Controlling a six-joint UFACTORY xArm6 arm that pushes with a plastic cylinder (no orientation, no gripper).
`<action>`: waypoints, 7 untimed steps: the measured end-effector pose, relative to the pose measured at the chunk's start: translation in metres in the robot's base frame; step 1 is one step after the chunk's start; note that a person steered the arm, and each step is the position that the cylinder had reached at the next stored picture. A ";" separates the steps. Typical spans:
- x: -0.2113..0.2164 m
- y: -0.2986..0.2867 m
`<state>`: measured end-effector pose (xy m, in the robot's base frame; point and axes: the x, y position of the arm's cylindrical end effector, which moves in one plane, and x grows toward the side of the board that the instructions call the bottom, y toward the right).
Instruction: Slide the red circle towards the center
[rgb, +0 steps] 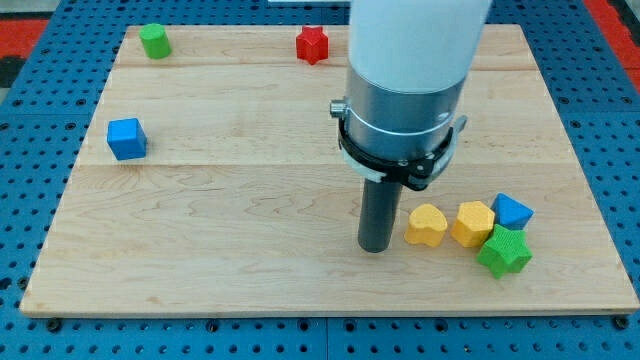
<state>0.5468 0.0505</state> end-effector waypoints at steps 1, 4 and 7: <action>-0.004 0.044; -0.115 0.026; -0.265 0.256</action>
<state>0.2813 0.3062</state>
